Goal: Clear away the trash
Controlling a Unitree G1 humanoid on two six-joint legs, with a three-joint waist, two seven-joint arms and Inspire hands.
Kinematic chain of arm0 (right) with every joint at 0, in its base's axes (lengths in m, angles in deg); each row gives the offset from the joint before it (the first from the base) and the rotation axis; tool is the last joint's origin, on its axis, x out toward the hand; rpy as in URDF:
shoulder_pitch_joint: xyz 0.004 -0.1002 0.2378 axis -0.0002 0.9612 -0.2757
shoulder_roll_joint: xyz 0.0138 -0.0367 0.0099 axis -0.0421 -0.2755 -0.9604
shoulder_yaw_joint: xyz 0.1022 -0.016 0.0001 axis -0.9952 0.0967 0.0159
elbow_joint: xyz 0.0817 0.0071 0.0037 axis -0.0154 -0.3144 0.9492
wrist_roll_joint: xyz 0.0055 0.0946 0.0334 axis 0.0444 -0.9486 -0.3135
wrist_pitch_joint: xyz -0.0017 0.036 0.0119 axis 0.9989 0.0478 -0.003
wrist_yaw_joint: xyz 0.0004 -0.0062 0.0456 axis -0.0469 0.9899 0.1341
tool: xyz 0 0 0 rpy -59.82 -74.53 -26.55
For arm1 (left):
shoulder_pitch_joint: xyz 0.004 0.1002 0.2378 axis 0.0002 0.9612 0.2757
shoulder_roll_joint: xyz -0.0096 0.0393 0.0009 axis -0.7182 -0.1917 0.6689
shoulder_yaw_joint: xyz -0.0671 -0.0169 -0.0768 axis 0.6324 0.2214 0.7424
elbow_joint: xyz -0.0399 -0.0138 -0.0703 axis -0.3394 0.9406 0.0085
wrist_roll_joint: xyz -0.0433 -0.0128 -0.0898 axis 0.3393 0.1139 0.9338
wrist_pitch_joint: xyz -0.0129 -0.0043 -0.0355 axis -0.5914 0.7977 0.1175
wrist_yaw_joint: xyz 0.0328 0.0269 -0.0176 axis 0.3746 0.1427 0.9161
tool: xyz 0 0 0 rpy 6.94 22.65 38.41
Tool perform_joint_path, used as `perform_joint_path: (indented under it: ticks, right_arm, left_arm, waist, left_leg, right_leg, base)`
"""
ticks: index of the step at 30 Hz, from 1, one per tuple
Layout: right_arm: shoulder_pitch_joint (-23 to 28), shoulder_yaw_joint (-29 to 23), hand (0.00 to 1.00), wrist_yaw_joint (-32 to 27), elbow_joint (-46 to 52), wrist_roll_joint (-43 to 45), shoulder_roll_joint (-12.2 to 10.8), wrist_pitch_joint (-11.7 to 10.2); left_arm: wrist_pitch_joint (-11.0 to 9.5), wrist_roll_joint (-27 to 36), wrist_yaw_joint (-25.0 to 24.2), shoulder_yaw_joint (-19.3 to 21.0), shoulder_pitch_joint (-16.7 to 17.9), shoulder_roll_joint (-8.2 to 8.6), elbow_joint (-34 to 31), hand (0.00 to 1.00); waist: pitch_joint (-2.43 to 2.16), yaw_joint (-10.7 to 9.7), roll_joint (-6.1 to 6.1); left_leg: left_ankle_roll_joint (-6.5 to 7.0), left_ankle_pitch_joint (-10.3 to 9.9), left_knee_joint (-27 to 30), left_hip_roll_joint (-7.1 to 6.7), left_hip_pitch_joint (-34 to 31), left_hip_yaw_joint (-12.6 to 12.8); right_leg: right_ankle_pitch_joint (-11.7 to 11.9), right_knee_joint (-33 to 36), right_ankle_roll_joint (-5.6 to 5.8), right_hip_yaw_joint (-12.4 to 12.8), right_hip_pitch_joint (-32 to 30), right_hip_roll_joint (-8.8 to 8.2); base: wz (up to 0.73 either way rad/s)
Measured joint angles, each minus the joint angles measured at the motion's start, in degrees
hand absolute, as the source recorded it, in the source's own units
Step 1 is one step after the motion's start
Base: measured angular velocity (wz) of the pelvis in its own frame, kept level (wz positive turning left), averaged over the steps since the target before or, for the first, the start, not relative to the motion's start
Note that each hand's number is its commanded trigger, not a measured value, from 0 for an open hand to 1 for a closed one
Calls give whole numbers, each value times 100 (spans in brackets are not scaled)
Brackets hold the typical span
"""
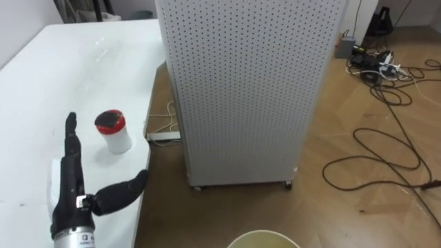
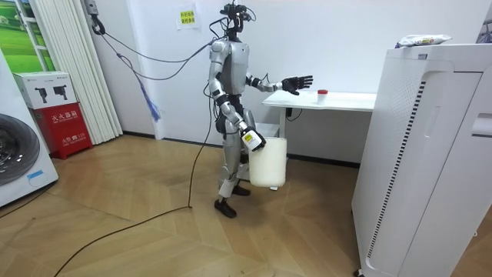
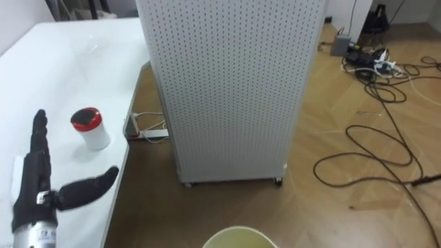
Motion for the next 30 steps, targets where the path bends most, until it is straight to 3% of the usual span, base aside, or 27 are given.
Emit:
perform_joint_path:
  ticks: [8, 16, 23, 28, 29, 30]
  right_arm:
    - [-4, 0, 100, 185, 2, 77, -2, -5]
    - [3, -14, 100, 196, 12, 126, -4, -4]
    - [117, -35, 100, 367, 205, 519, -3, -11]
    - [203, -35, 100, 393, 382, 938, -5, -11]
    - [195, -36, 100, 385, 382, 931, -16, -11]
    - [210, -34, 100, 345, 364, 832, -11, -13]
  left_arm:
    - [-1, -2, -1, 1, 15, -6, -1, 0]
    - [-1, -5, 1, 1, 24, -4, -1, 0]
    - [-1, -1, 6, 1, 95, 11, 10, 0]
    - [-1, -2, 5, -7, 189, 47, 346, 0]
    - [-1, 48, -5, -9, 142, 45, 475, 0]
    - [-10, 107, -12, -44, 110, 80, 504, 0]
  waist:
    - [-57, 35, -104]
    - [-49, 98, -83]
    - [-47, 133, -51]
    - [-40, 122, -38]
    - [38, 99, -163]
    - [67, 102, -281]
  left_leg:
    - [-107, 63, -284, 63, 281, -169]
    - [-211, 125, -528, 75, 338, -349]
    - [-284, 176, -824, 48, 573, -799]
    - [-301, 186, -757, 29, 711, -891]
    - [-321, 180, -89, -79, 384, -738]
    - [-352, 104, 232, -213, -154, -508]
  right_leg:
    - [111, -574, -79, -12, 404, 201]
    - [185, -844, -121, 0, 473, 299]
    - [184, -857, -122, 8, 567, 343]
    - [186, -835, -124, 38, 736, 280]
    - [196, -932, -138, 339, 886, 135]
    - [199, -1124, -132, 916, 991, 1]
  base:
    - [-2]
    - [-4]
    - [1]
    - [4]
    - [41]
    - [59]
